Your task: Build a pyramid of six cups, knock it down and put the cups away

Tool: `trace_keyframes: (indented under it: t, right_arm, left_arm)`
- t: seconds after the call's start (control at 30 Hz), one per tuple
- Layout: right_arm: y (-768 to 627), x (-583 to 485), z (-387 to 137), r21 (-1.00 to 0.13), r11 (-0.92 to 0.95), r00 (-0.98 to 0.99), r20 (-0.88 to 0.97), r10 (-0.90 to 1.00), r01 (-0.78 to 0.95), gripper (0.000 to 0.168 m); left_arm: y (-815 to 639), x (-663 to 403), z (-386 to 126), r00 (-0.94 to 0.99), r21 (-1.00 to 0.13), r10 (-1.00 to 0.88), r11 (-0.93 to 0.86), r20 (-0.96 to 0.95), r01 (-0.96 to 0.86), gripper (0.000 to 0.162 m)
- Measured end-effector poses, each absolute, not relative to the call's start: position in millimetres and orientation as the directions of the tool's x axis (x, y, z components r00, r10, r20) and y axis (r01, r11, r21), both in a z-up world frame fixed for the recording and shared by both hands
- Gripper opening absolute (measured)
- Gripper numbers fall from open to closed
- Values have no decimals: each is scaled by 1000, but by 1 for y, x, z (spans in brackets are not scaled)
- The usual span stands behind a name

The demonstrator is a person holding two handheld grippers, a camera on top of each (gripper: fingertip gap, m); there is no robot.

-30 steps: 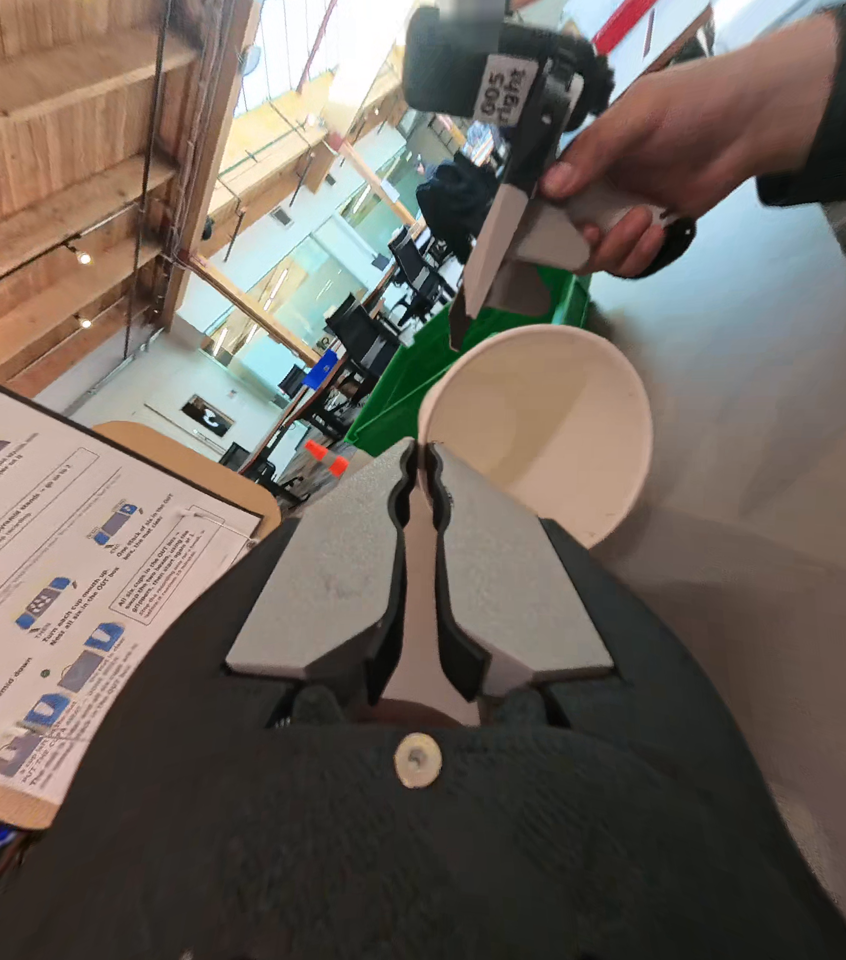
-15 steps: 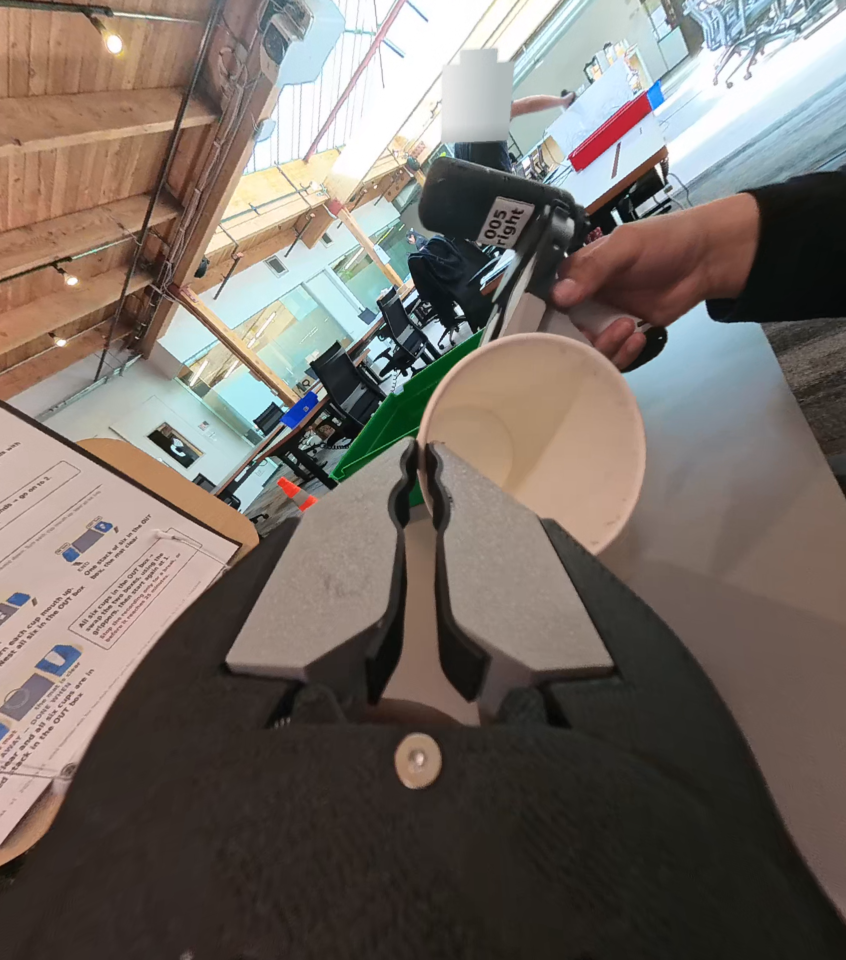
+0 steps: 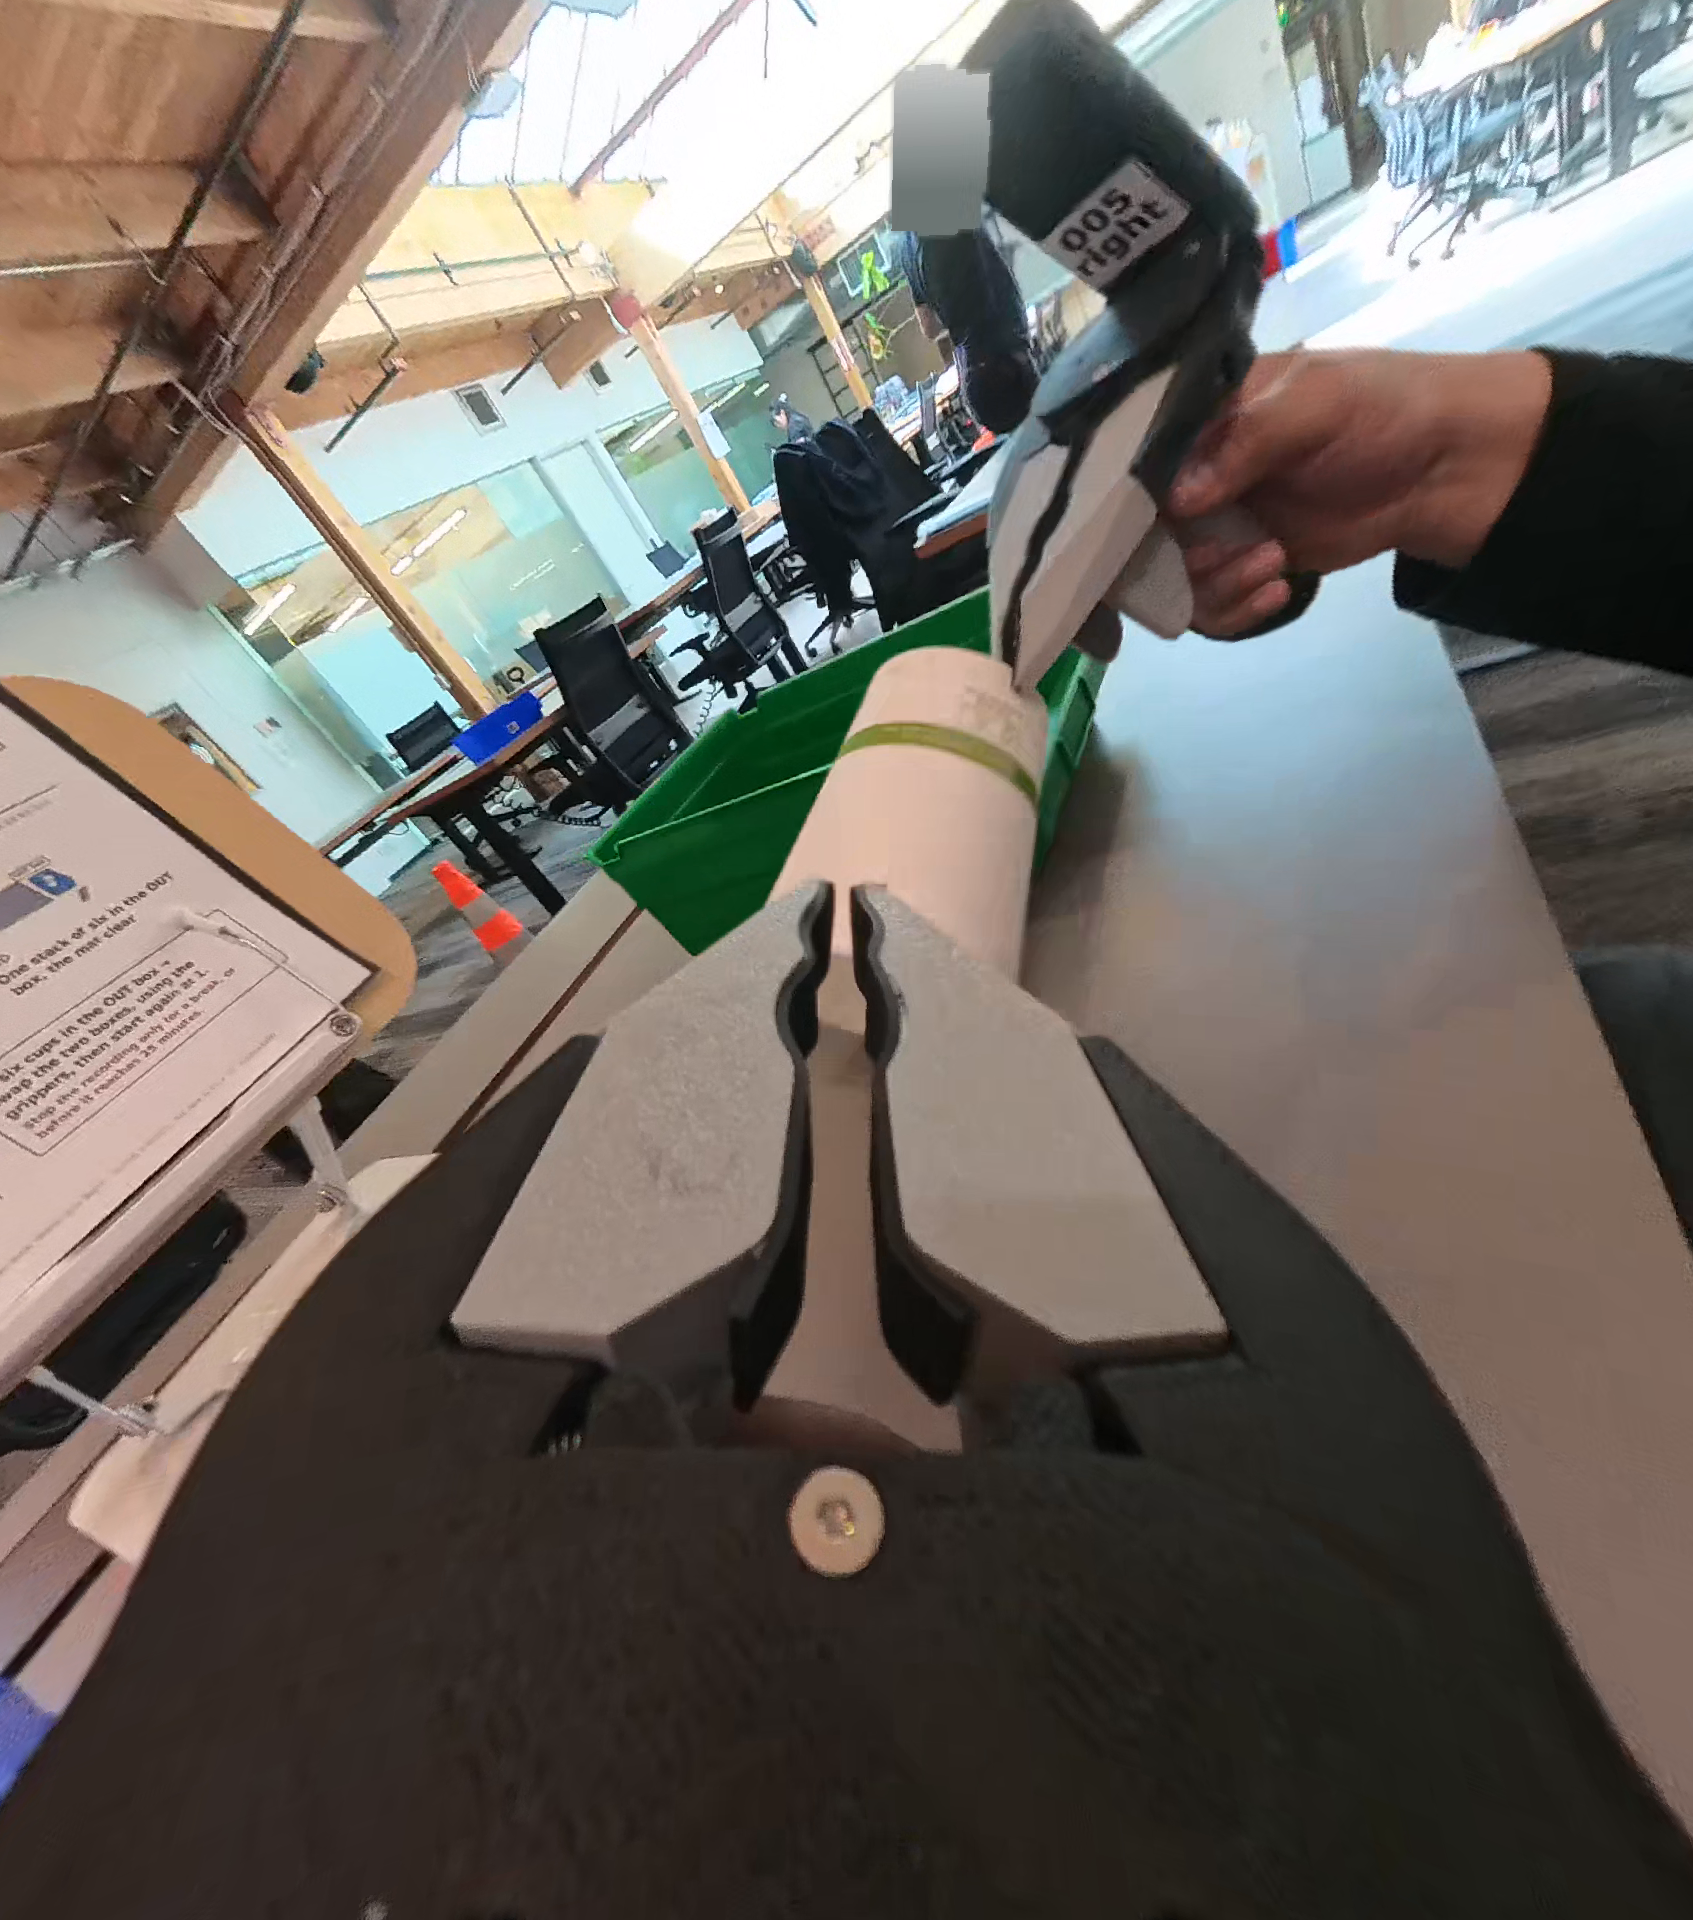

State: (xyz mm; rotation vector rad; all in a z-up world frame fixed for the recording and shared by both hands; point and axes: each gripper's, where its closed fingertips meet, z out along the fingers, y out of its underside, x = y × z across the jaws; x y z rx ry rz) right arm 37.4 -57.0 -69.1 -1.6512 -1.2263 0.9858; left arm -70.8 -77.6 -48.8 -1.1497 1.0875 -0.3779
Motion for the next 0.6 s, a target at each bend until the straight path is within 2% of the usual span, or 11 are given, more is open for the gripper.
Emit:
trace_keyframes:
  t: [0.03,0.13,0.23,0.37,0.53,0.6]
  right_arm:
    - [-51,43,-72,-921,-149,270,-50,962,359,0]
    - [-44,55,-77,-875,-86,349,99,932,477,0]
    - [-48,51,-79,-844,-53,360,170,917,534,0]
    - [-52,43,-95,-747,-3,343,301,890,664,0]
    - [-66,25,-102,-705,35,303,348,887,708,0]
    - [-66,21,-108,-677,35,296,366,882,735,0]
  left_arm:
    - [-78,-74,-45,480,-878,-736,409,-478,-247,0]
    - [-76,-79,-34,522,-903,-738,380,-427,-201,0]
    - [-51,-77,-41,614,-929,-697,278,-370,-244,0]
    - [-4,-75,-89,760,-945,-595,-4,-261,-327,0]
    - [0,-41,-141,700,-884,-638,-62,-322,-463,0]
    - [2,-34,-150,711,-879,-635,-101,-303,-465,0]
